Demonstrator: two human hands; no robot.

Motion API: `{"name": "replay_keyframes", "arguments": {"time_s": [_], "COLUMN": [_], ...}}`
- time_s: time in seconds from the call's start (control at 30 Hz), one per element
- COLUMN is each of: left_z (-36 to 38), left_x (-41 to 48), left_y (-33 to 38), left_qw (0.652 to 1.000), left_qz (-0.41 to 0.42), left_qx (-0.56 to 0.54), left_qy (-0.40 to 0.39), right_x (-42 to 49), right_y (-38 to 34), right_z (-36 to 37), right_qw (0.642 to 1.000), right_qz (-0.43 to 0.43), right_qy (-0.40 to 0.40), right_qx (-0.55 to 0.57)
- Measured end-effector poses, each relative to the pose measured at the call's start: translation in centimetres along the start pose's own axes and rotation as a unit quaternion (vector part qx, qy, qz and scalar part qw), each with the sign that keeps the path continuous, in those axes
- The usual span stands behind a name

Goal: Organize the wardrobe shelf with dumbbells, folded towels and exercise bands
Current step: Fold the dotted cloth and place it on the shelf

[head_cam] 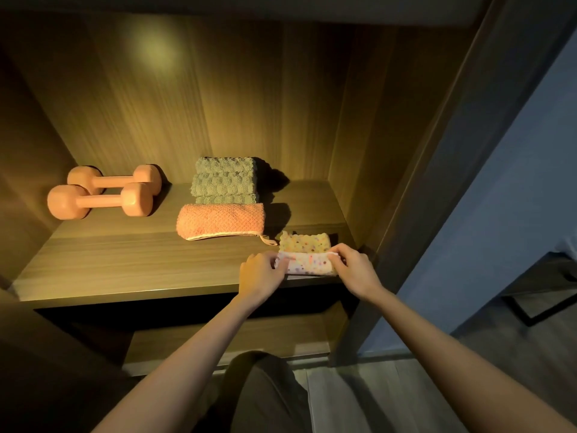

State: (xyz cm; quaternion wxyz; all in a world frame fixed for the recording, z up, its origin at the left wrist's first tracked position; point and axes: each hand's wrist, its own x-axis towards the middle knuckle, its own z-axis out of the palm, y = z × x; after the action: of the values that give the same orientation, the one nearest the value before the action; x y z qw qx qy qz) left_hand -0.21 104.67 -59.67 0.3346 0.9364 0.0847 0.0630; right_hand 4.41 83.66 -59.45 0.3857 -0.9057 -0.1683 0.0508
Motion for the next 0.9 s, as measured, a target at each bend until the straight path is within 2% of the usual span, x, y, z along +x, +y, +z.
{"name": "replay_keyframes", "arguments": {"time_s": [0.13, 0.23, 0.27, 0.33, 0.4, 0.47, 0.63, 0.77, 0.9], "left_z": [0.2, 0.2, 0.2, 0.1, -0.2, -0.5, -0.7, -0.9, -1.1], "left_x": [0.6, 0.9, 0.9, 0.9, 1.0, 1.0, 0.1, -0.6, -0.8], "left_y": [0.0, 0.0, -0.1, -0.4, -0.9, -1.4, -2.8, -3.3, -3.1], "left_qw": [0.998, 0.996, 0.995, 0.988, 0.97, 0.956, 0.943, 0.922, 0.954], "left_qz": [-0.047, -0.045, -0.022, 0.082, 0.211, 0.265, 0.284, 0.33, 0.27], "left_qx": [0.029, 0.059, 0.064, 0.077, 0.103, 0.129, 0.165, 0.199, 0.132], "left_qy": [0.027, 0.057, 0.075, 0.101, 0.066, -0.005, -0.047, -0.04, -0.024], "right_x": [0.6, 0.4, 0.2, 0.0, -0.1, -0.3, -1.0, -1.2, -1.3], "right_y": [-0.2, -0.5, -0.7, -0.8, -0.8, -0.4, 0.9, 1.1, 0.8], "right_z": [0.9, 1.1, 1.1, 0.8, 0.7, 0.6, 0.1, -0.1, -0.5], "right_qw": [0.998, 0.992, 0.989, 0.977, 0.957, 0.942, 0.95, 0.947, 0.981], "right_qz": [0.044, 0.034, 0.016, -0.066, -0.167, -0.211, -0.18, -0.184, -0.113], "right_qy": [0.046, 0.098, 0.114, 0.124, 0.071, 0.004, -0.072, -0.076, -0.071], "right_qx": [-0.019, -0.065, -0.093, -0.161, -0.229, -0.262, -0.246, -0.253, -0.137]}}
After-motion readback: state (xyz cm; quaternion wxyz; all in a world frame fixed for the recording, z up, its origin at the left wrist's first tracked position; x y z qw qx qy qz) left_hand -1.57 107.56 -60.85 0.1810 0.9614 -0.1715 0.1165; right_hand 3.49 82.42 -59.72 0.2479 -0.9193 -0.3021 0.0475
